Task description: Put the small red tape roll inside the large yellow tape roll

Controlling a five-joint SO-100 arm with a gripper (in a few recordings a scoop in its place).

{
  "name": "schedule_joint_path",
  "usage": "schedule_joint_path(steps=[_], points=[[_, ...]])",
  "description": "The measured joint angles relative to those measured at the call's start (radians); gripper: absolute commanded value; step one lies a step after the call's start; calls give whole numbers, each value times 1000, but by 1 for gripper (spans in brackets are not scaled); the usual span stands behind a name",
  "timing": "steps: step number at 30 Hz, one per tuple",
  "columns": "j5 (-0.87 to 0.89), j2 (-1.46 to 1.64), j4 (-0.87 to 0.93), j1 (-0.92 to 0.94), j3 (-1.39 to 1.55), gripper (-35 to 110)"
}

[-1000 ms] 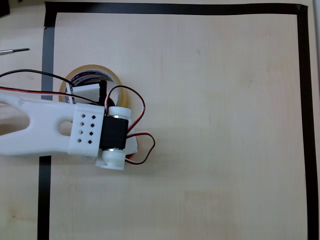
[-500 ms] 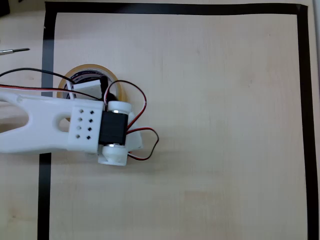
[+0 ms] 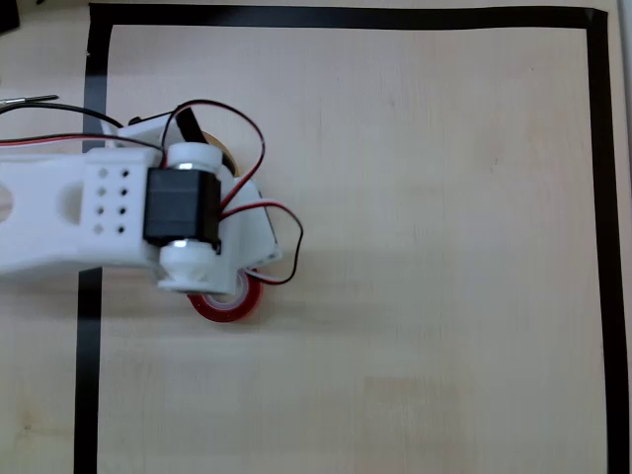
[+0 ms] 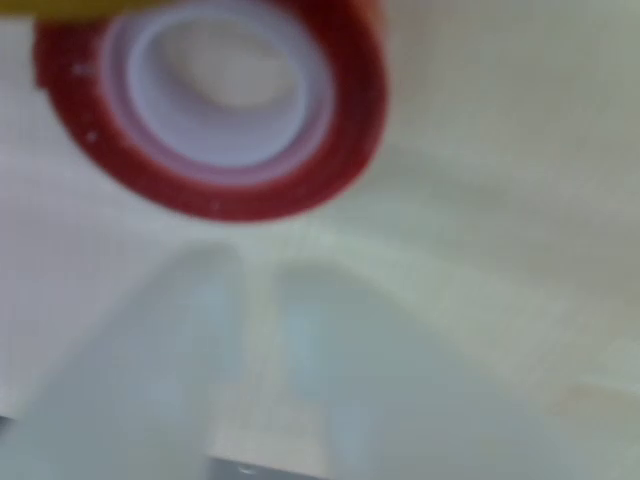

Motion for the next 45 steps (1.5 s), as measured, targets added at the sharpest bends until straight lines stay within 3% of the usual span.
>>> schedule_joint_path(steps=[3,10,45], points=[[0,0,0,29,0,13],[-11,0,0,92,124,17],[-92,38,-150,155,400,19]])
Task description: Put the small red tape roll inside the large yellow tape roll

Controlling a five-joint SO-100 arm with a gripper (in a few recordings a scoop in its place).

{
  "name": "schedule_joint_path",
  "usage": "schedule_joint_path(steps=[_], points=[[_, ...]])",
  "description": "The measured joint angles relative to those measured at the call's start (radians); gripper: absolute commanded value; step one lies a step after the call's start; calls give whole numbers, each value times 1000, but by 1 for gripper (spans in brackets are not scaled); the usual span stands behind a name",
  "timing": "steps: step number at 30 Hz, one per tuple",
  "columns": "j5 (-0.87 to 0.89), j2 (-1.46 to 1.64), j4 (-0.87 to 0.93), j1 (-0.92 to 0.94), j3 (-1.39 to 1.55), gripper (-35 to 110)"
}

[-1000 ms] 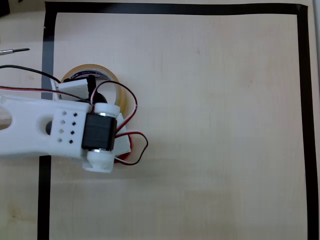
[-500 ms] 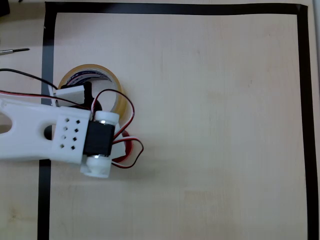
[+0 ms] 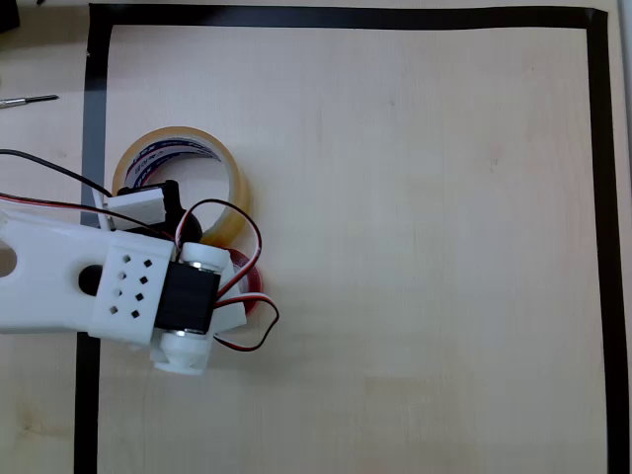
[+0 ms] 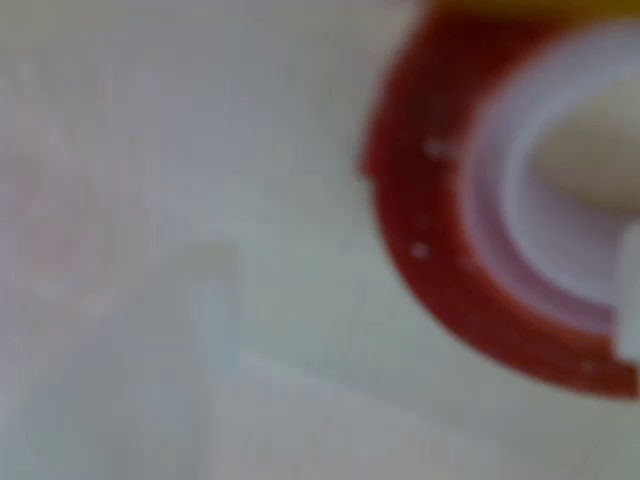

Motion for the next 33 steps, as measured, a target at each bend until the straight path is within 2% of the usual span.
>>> schedule_joint_path(steps=[24,31,33], points=[[-60,-78,-98,11,40,26],[-66,-86,-176,-5,37,10],[-64,-87,-190,-6,38,0]])
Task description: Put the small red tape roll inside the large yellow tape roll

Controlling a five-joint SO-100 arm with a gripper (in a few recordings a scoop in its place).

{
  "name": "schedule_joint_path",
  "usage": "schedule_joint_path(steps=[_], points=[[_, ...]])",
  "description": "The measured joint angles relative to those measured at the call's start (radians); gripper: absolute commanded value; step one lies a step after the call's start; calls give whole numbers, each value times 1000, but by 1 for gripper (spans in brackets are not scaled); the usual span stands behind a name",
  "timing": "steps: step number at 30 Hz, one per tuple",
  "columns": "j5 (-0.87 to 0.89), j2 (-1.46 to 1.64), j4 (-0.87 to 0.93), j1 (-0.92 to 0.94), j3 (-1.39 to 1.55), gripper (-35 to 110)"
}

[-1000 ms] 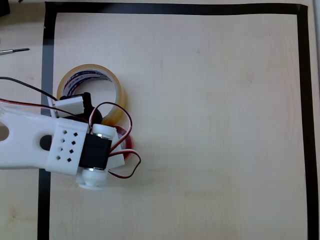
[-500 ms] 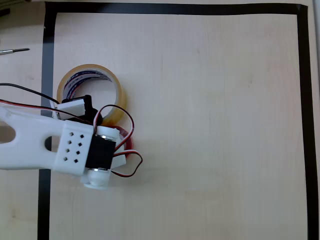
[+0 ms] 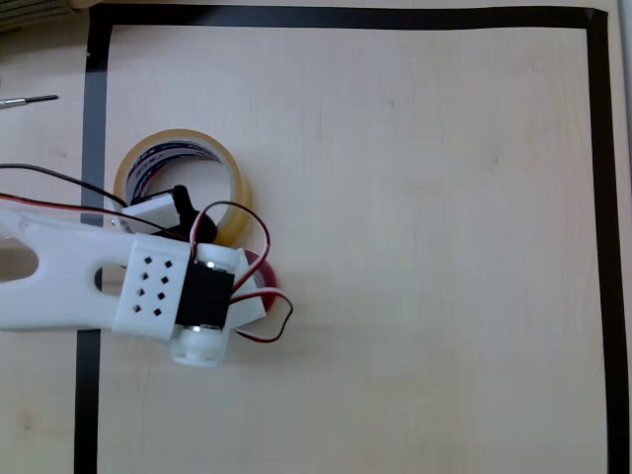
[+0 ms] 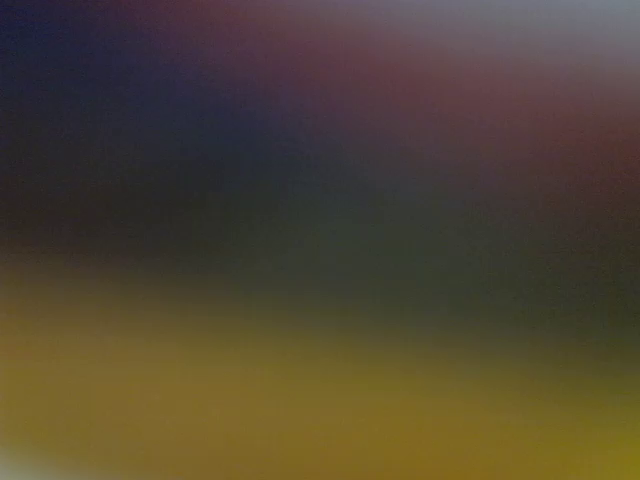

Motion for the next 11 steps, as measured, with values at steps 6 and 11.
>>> schedule_joint_path(steps=[6,11], points=[[0,11,-28,-2,3,0],[0,14,-37,-2,5,0]])
